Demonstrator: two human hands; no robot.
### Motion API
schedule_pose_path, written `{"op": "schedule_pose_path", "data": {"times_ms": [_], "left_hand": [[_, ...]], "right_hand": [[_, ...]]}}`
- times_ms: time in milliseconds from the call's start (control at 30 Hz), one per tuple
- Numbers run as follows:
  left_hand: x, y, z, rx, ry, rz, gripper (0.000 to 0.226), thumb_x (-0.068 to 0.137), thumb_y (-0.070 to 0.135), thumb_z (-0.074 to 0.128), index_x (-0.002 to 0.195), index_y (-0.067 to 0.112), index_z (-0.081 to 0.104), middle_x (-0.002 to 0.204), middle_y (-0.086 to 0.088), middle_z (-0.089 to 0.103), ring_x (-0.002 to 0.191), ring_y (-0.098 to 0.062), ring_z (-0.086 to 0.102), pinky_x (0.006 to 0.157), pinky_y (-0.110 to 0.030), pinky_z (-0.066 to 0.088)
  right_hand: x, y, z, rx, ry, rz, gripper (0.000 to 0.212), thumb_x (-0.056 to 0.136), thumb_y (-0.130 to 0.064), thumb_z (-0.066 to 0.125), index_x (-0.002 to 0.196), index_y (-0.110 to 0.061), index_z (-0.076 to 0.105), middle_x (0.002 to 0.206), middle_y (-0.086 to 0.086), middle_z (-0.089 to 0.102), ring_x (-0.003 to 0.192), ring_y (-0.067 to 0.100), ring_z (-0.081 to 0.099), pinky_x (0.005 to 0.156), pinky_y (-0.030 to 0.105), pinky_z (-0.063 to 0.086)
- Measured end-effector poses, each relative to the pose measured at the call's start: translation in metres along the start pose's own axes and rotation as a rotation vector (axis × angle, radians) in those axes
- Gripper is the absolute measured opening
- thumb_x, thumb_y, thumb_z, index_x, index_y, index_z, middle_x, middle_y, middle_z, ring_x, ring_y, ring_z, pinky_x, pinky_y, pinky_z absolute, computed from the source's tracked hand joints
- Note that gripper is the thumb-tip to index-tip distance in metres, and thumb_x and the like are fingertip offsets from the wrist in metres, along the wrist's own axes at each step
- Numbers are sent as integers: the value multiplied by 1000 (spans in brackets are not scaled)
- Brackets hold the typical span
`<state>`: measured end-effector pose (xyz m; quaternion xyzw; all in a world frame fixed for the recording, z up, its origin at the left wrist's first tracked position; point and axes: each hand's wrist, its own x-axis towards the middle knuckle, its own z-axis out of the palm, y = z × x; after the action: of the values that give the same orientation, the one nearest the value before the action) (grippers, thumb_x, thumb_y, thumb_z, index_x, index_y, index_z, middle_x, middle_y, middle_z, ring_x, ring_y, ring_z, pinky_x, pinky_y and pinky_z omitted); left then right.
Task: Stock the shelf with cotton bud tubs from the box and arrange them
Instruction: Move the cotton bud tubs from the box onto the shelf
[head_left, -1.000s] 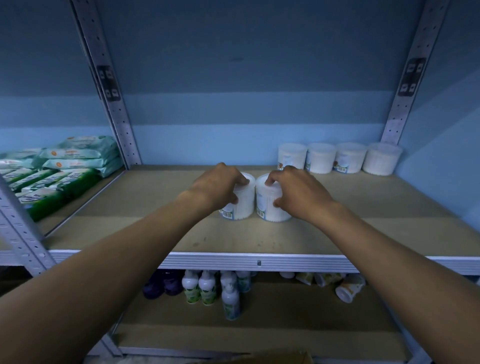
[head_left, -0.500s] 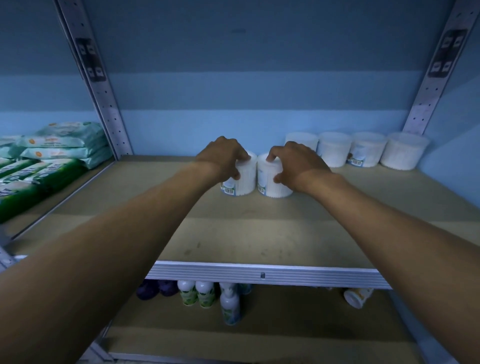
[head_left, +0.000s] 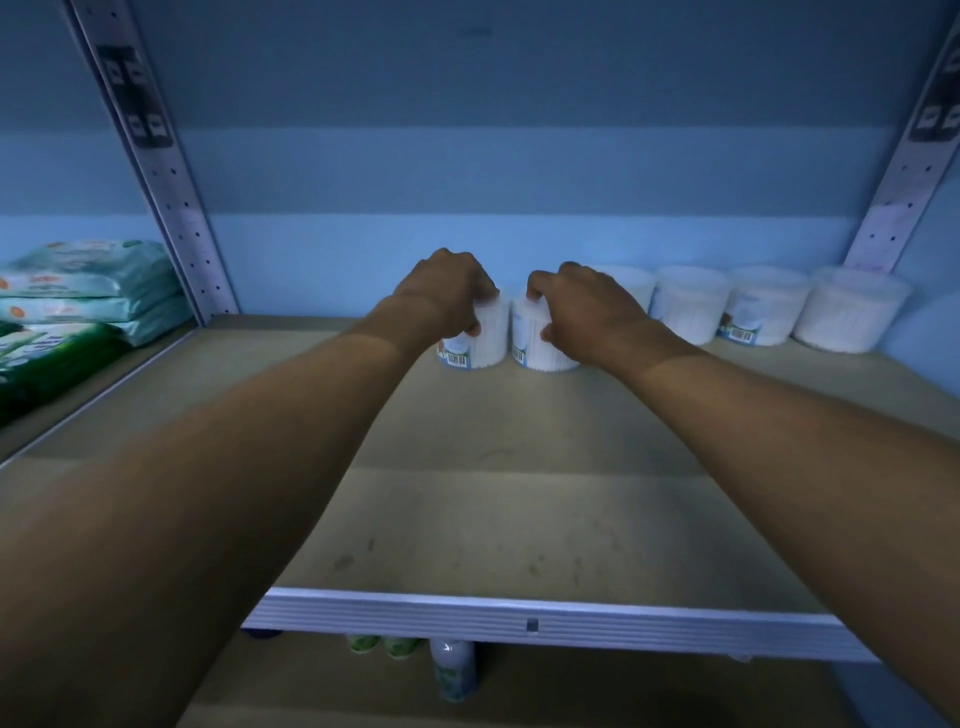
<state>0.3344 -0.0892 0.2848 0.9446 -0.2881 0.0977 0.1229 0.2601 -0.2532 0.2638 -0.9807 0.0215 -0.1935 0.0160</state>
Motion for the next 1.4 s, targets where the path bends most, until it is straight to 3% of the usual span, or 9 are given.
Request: {"op": "schedule_pose_path", "data": {"times_ms": [433,700,867,1000,1300,1400], "left_hand": [[38,-9,7,116,23,60,53,86,19,74,137,22,59,140,-5,52,131,-28,42,103,-35,38],[50,-10,7,121,9,58,57,82,19,79,136,22,60,140,-4,54,128,-27,49,102,-35,41],[46,-12,9,134,-14,86,58,88,20,72,142,22,52,147,-7,46,135,-27,40,105,-35,36],[33,-10,5,102,-21,96,72,89,31,68,152,21,34,156,-4,37,144,-23,29,113,-36,30],[-45,-4,-23,58,-41,123,54,84,44,67,135,28,55,142,4,54,131,-20,47,105,-39,43],[-88,4,-35,23,-62,116,53,86,44,67,136,32,54,141,8,52,129,-18,48,104,-37,43]], "right_hand": [[44,11,14,-127,-33,-33,43,87,-5,65,127,-14,52,117,15,55,105,37,59,83,40,47],[61,12,13,-183,-74,-36,43,86,-12,69,125,-16,51,120,15,55,109,35,56,82,39,44],[61,18,7,17,-143,52,61,84,-24,77,138,-24,48,138,12,47,129,32,45,99,38,40],[48,16,-6,180,-129,83,80,83,-31,79,150,-24,36,149,10,37,138,29,37,107,39,37],[-42,-9,-39,189,-174,1,71,85,-41,74,146,-25,42,144,6,41,135,25,40,103,38,39],[-87,-26,-53,201,-179,-5,70,84,-42,75,144,-29,42,143,1,41,134,22,40,95,32,38]]}}
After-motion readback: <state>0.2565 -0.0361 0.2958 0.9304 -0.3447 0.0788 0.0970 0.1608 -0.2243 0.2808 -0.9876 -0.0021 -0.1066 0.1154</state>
